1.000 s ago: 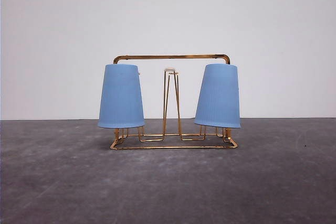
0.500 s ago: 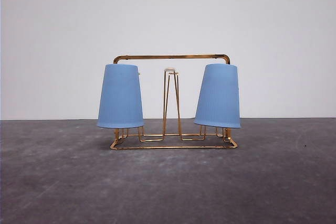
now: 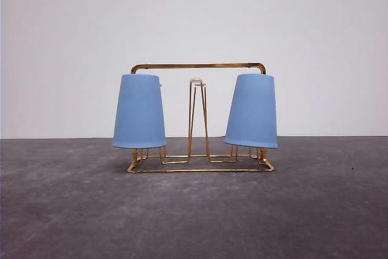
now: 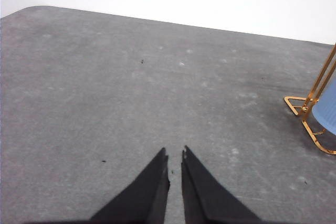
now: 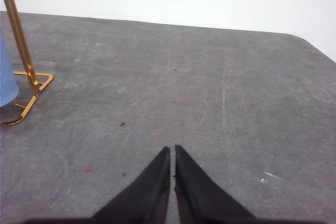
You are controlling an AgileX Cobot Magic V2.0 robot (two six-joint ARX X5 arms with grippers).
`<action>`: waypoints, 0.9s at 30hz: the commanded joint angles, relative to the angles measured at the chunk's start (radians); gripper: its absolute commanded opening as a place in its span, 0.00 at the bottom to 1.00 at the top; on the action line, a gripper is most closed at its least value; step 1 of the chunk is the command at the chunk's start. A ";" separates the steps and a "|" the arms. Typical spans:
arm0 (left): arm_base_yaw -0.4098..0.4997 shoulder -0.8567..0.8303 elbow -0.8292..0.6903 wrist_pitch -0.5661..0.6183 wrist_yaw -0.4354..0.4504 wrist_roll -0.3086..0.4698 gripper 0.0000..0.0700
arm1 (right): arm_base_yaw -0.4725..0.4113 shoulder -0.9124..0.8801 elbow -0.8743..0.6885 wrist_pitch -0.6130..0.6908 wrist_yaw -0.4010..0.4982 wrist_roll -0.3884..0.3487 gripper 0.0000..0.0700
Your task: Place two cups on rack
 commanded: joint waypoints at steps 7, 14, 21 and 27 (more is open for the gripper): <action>0.001 -0.001 -0.016 -0.004 -0.003 -0.001 0.04 | 0.000 -0.001 -0.004 0.013 0.003 0.013 0.02; 0.001 -0.001 -0.016 -0.004 -0.003 -0.001 0.04 | 0.000 -0.001 -0.004 0.013 0.003 0.013 0.02; 0.001 -0.001 -0.016 -0.004 -0.003 -0.001 0.04 | 0.000 -0.001 -0.004 0.013 0.003 0.013 0.02; 0.001 -0.001 -0.016 -0.004 -0.003 -0.001 0.04 | 0.000 -0.001 -0.004 0.013 0.003 0.013 0.02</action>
